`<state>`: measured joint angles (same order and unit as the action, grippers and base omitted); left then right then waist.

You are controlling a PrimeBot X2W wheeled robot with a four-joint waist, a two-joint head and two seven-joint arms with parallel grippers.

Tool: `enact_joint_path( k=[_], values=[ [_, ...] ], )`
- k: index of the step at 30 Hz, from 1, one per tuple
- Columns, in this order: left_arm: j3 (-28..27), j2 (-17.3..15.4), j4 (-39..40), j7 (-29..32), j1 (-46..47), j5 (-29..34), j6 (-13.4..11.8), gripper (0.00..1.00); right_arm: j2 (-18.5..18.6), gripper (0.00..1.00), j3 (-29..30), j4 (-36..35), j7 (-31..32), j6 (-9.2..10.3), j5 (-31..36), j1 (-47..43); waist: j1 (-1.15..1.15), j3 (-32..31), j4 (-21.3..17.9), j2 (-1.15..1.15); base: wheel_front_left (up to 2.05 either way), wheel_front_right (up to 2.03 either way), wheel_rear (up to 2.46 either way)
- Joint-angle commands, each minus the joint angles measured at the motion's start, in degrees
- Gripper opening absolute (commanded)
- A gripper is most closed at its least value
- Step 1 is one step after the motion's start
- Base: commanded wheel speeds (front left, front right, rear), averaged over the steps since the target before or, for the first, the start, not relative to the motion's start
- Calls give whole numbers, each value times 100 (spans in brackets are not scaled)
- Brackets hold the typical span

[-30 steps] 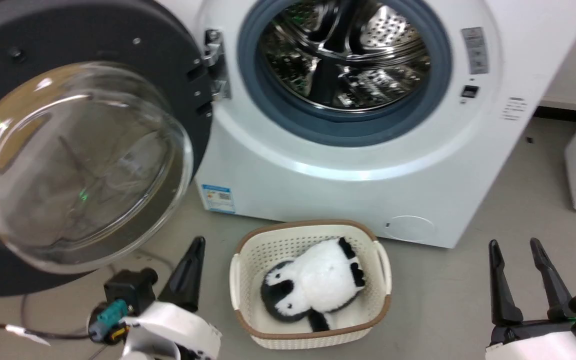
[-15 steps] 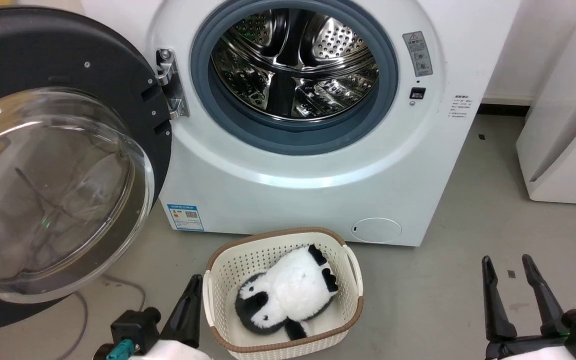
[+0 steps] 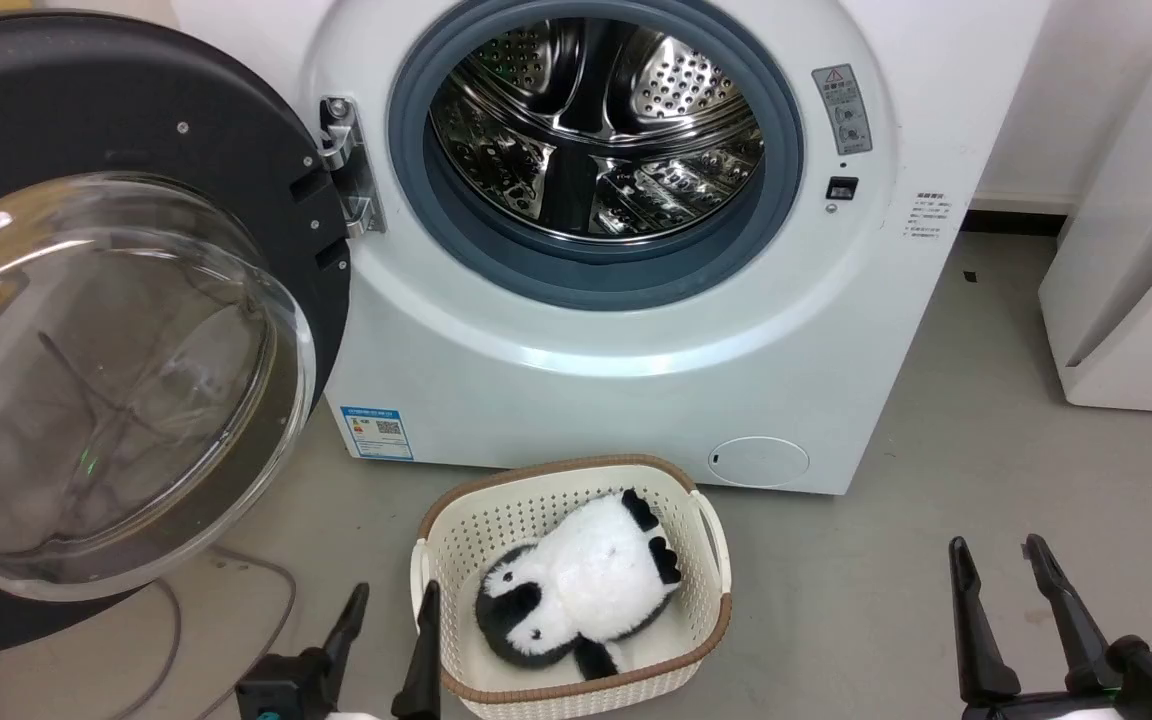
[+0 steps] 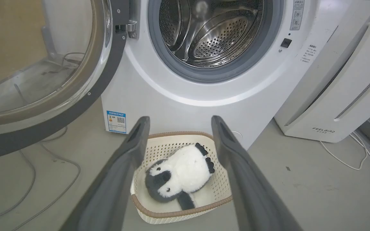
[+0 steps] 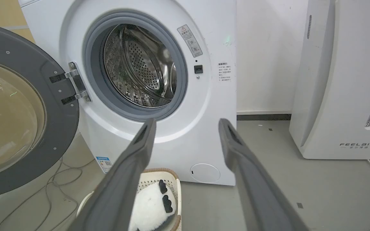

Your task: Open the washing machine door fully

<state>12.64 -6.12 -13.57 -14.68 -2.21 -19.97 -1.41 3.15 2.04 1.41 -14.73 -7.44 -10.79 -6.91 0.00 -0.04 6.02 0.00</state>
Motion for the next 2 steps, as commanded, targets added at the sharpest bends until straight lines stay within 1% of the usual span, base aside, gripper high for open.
enact_joint_path(
  k=[1,2],
  values=[
    [-66,26,121,-30,-75,92,-32,100,-26,100,10,0,-25,-5,-48,-37,0,6,16,0,0,0,0],
    [-94,41,191,-30,-91,130,-22,100,-27,100,12,-7,-25,-5,-54,-32,0,8,23,0,0,0,0]
  ],
)
